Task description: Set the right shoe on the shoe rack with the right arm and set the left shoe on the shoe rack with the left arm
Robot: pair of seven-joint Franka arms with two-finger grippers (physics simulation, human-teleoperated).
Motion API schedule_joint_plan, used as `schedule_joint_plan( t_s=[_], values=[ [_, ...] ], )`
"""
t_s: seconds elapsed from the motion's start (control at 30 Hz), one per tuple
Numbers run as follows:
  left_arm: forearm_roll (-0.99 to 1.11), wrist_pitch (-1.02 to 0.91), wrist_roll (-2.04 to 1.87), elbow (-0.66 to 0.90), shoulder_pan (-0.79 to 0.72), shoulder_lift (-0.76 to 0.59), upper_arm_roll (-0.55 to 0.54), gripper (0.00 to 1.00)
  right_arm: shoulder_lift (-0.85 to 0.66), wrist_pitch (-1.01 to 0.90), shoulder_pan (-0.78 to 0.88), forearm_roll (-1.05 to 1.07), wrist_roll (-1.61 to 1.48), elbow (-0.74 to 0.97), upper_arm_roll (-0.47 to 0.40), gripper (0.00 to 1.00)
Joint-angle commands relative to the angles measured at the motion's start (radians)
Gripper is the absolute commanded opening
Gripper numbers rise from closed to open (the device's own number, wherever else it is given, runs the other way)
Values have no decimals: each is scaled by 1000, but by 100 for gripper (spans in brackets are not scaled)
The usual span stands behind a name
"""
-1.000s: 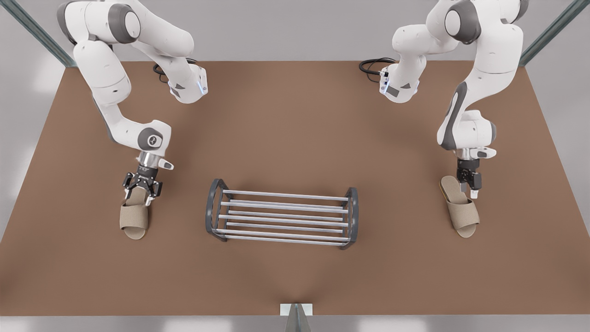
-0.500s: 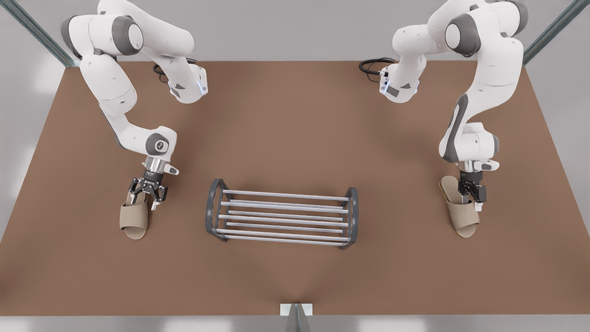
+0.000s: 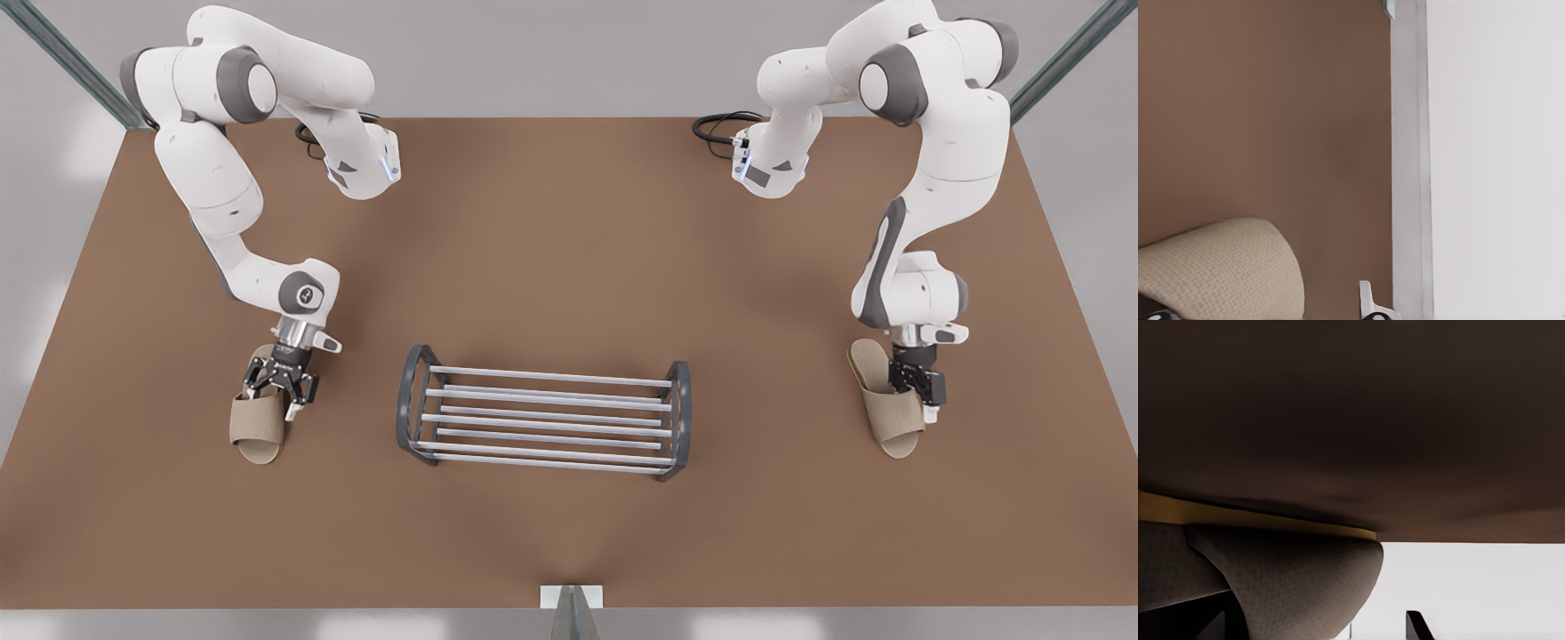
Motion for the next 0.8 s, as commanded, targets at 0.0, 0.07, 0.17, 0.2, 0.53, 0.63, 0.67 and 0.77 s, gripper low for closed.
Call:
schedule_joint_plan(
  t_s=[0.0, 0.07, 0.17, 0.2, 0.53, 0.63, 0.67, 0.77],
  values=[
    [2, 14, -32, 3, 0, -3, 0, 100, 16, -12, -2, -961, 7, 10, 0, 100],
    [2, 23, -34, 3, -1, -9, 0, 100, 30, -16, -2, -961, 7, 19, 0, 100],
    [0, 23, -34, 3, 0, -9, 0, 86, 32, -29, -1, -961, 7, 23, 0, 100],
    [0, 23, -34, 3, 0, -6, 0, 69, 32, -30, -1, -961, 7, 25, 0, 100],
    [0, 17, -68, 8, -1, 6, 0, 65, 32, -87, -7, -964, 9, 25, -1, 81],
    [0, 19, -68, 45, -1, 40, -14, 65, 32, -87, -9, -965, 9, 26, -1, 73],
    [0, 19, -68, 48, -1, 45, -14, 65, 32, -87, -10, -965, 9, 26, -1, 73],
    [0, 22, -69, 60, -1, 46, -14, 45, 32, -104, -10, -965, 9, 25, -1, 70]
  ],
)
